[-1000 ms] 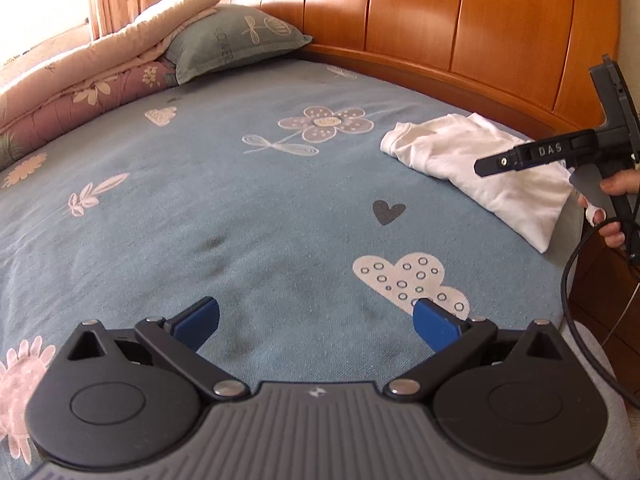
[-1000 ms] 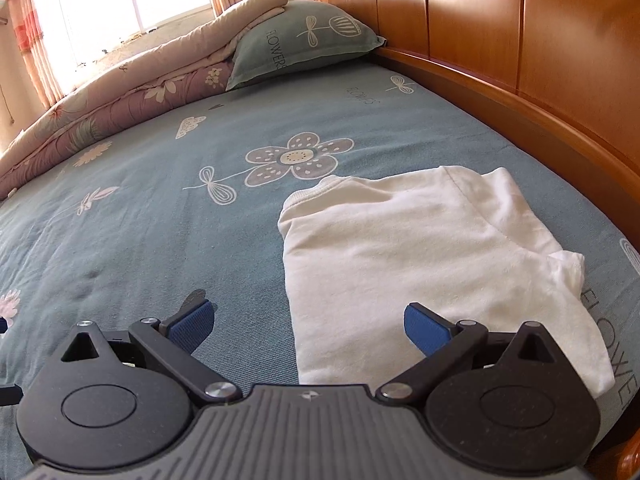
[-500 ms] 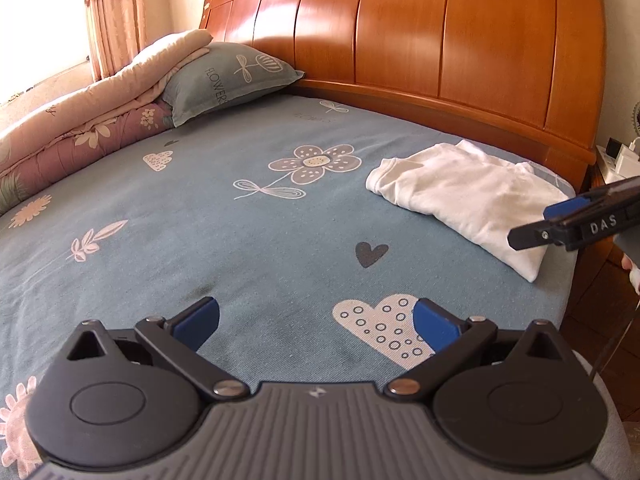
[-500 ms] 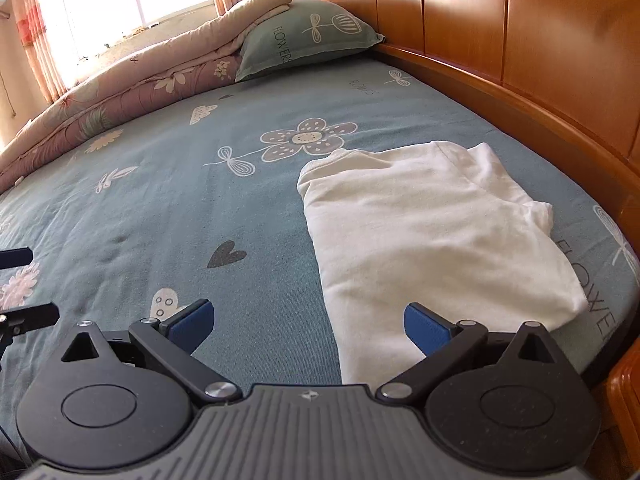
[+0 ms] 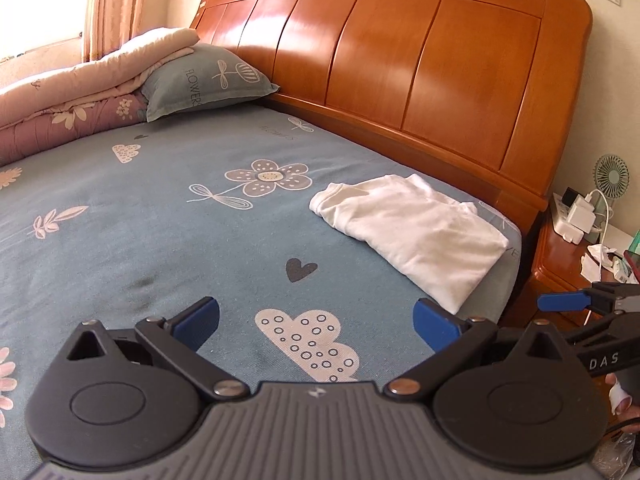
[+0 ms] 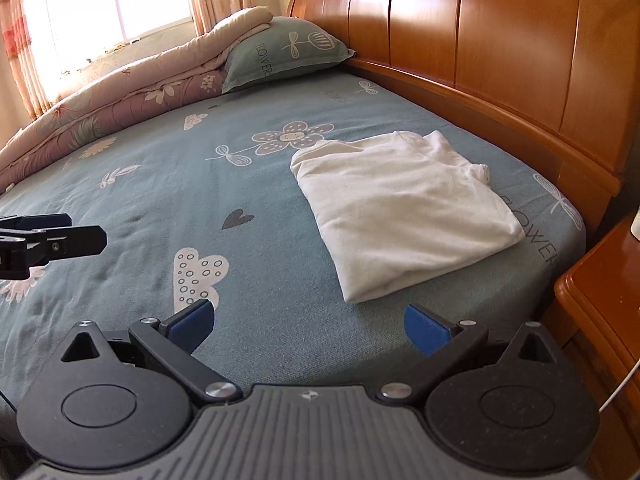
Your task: Fold clothes
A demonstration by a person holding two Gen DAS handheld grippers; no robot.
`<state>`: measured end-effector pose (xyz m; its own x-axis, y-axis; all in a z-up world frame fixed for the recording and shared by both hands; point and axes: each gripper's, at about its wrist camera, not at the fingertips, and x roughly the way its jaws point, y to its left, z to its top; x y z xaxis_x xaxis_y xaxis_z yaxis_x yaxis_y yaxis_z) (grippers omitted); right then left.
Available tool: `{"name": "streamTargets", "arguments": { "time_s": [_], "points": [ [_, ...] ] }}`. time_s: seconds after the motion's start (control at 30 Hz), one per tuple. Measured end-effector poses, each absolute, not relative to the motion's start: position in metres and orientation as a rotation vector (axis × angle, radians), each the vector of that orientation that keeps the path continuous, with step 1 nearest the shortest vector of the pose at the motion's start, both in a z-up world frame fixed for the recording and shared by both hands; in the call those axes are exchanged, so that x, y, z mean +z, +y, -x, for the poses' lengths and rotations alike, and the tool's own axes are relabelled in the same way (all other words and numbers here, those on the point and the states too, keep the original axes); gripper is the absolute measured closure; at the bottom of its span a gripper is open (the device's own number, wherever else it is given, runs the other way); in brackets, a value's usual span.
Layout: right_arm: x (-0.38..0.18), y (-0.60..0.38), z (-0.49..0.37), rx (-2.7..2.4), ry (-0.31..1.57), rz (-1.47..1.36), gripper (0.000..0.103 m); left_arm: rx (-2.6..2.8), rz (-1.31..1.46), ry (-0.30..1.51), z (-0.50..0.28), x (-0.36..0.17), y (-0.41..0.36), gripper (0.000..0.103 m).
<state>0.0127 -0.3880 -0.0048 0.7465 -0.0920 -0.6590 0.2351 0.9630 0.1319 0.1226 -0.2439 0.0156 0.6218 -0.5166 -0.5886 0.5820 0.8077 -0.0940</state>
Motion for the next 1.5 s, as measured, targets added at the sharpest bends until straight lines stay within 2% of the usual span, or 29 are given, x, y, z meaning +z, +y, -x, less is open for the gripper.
{"name": "streamTargets", "arguments": {
  "time_s": [0.5,1.5],
  "points": [
    [0.01,-0.361,0.015,-0.237,0.698,-0.202,0.0,-0.664,-0.079,0.678,-0.099,0.022,-0.243,0.001],
    [0.009,-0.356,0.014,-0.234,0.674,-0.178,0.0,-0.614,-0.12,0.682,-0.087,0.022,-0.244,0.001]
  ]
}}
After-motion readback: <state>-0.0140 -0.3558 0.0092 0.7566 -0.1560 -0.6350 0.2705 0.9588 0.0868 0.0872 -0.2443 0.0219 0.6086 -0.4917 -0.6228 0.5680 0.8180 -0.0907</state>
